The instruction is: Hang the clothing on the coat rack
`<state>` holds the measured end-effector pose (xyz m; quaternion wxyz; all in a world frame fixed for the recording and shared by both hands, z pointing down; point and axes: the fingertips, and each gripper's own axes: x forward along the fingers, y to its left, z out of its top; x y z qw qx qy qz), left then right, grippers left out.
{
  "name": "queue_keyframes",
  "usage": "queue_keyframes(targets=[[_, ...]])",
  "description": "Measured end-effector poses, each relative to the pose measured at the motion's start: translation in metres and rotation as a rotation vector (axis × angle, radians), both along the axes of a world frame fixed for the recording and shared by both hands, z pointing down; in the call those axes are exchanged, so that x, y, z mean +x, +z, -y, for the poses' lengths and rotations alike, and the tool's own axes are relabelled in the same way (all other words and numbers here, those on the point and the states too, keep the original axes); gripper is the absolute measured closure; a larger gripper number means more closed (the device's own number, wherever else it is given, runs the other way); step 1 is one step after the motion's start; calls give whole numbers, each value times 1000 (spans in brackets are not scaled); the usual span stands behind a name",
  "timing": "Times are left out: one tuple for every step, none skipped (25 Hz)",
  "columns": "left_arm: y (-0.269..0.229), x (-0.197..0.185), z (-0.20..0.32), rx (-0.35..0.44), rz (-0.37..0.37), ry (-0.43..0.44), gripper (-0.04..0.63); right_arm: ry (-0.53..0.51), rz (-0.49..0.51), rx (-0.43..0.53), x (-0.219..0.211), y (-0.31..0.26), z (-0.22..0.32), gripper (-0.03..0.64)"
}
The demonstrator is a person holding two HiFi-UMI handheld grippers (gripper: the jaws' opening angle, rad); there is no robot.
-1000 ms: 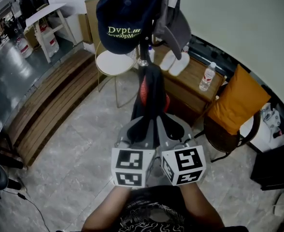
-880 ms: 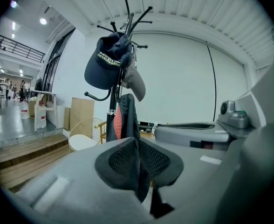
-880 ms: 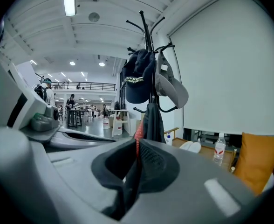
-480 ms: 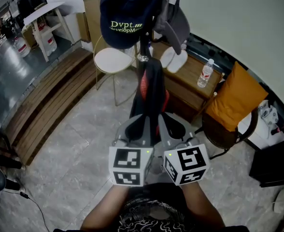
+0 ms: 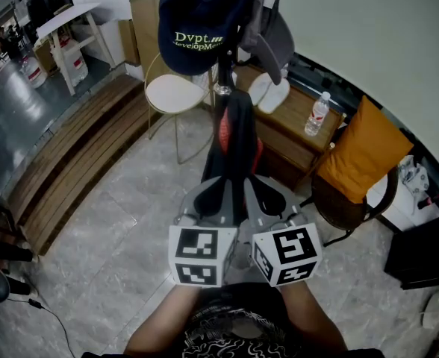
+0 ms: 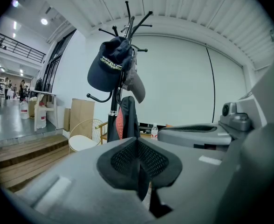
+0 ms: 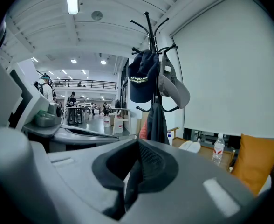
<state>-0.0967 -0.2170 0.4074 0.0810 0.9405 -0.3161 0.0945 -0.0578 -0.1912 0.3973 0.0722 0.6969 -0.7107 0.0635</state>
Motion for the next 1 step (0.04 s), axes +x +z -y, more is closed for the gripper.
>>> queue_keyframes(targets=[[0, 0, -1, 0, 1, 1, 589, 1, 0, -1, 0, 0, -1, 614]])
